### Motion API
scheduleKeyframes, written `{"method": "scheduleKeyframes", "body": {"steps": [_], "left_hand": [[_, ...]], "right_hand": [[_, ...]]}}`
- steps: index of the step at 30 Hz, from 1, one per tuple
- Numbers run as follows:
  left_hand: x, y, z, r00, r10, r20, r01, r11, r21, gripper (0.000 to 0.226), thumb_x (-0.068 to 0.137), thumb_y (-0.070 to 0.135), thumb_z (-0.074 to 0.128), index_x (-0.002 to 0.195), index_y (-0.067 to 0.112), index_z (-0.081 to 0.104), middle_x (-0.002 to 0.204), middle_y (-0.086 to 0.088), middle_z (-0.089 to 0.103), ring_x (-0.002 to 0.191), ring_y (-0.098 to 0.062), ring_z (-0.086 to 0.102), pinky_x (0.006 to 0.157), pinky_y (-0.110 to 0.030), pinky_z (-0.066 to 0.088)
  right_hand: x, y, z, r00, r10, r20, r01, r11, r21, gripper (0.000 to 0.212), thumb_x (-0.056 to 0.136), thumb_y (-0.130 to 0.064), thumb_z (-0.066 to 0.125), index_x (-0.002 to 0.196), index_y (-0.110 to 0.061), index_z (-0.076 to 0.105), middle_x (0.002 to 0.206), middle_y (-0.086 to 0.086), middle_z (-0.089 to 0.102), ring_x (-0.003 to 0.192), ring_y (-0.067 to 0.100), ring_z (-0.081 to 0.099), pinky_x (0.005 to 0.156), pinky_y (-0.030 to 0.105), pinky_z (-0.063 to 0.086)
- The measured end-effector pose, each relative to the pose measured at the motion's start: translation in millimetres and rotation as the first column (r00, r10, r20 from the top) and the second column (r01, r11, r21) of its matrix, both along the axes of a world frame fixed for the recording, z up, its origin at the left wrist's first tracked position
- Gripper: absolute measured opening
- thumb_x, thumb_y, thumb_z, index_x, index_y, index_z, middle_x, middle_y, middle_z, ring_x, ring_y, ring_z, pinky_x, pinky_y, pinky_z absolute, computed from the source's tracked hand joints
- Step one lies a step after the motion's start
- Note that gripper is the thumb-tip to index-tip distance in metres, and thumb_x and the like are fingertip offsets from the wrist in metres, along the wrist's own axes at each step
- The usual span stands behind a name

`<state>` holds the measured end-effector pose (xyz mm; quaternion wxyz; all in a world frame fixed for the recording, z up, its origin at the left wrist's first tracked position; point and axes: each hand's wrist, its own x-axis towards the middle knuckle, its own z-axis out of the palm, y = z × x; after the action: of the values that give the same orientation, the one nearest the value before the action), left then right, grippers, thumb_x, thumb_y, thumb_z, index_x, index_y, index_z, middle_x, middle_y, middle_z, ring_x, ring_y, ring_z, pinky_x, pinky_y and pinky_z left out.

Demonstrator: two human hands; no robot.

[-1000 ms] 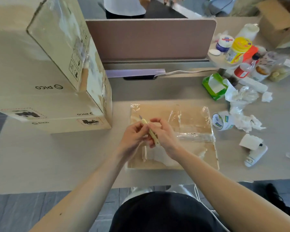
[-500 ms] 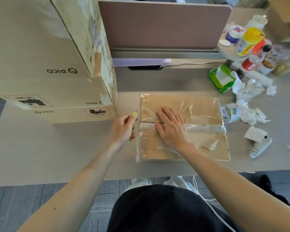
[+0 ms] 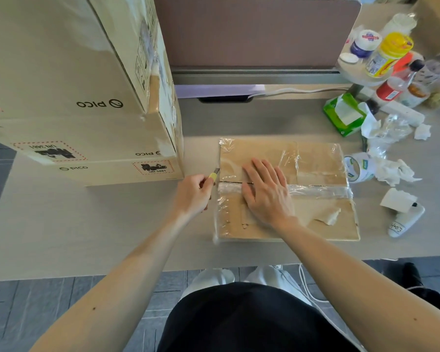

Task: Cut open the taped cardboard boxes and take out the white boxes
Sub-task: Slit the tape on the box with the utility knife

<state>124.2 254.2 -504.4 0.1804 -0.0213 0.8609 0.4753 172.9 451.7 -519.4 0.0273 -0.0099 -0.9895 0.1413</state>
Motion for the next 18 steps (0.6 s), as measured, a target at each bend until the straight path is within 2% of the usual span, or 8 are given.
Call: {"method": "scheduleKeyframes", "body": {"steps": [5,8,11,14,18], "left_hand": [[-6,0,0,0.998,-0.021,-0.060,0.021,1.000,-0.004,0.046,0.101,0.030,0.053,0.081,-0.011,0.059,0.066,-0.027,0.060,0.040,-0.019,0.049,0.045,-0.033,0.039],[-5,-2,-5,0.997,0.032,-0.070,-0.030,0.999,0.024,0.045,0.099,0.033,0.052,0.080,-0.007,0.059,0.062,-0.022,0.057,0.042,-0.021,0.048,0.045,-0.037,0.039],[-9,-1,-5,0.995,0.100,-0.025,-0.098,0.993,0.065,0.040,0.101,0.029,0.052,0.083,-0.005,0.061,0.061,-0.011,0.053,0.040,-0.020,0.047,0.042,-0.026,0.035],[-17,2,-1,0.999,0.041,-0.019,-0.040,0.999,0.034,0.040,0.101,0.027,0.053,0.083,-0.008,0.061,0.061,-0.011,0.053,0.035,-0.014,0.047,0.039,-0.023,0.035],[-20,3,0,0.999,-0.019,-0.049,0.019,1.000,-0.008,0.044,0.102,0.026,0.052,0.076,-0.009,0.058,0.055,-0.012,0.052,0.032,-0.012,0.047,0.043,-0.027,0.037]], "right_hand": [[0,0,-1,1.000,-0.005,-0.004,0.005,1.000,0.010,0.049,0.098,-0.039,0.039,0.144,-0.022,0.044,0.156,0.002,0.035,0.146,0.024,0.026,0.121,0.045,0.017],[0,0,-3,1.000,-0.011,-0.010,0.011,1.000,0.010,0.049,0.098,-0.040,0.039,0.144,-0.023,0.045,0.156,0.002,0.036,0.146,0.024,0.027,0.120,0.046,0.018],[0,0,-3,1.000,-0.013,-0.026,0.013,1.000,0.003,0.048,0.097,-0.039,0.041,0.143,-0.023,0.046,0.155,0.002,0.037,0.146,0.024,0.028,0.120,0.046,0.020],[-1,0,-2,1.000,-0.014,-0.025,0.014,1.000,0.002,0.049,0.097,-0.038,0.043,0.143,-0.023,0.046,0.155,0.002,0.037,0.146,0.024,0.028,0.120,0.046,0.019],[-1,0,-1,1.000,-0.013,-0.013,0.013,1.000,0.008,0.049,0.097,-0.039,0.040,0.143,-0.023,0.045,0.155,0.002,0.037,0.146,0.024,0.027,0.119,0.046,0.020]]}}
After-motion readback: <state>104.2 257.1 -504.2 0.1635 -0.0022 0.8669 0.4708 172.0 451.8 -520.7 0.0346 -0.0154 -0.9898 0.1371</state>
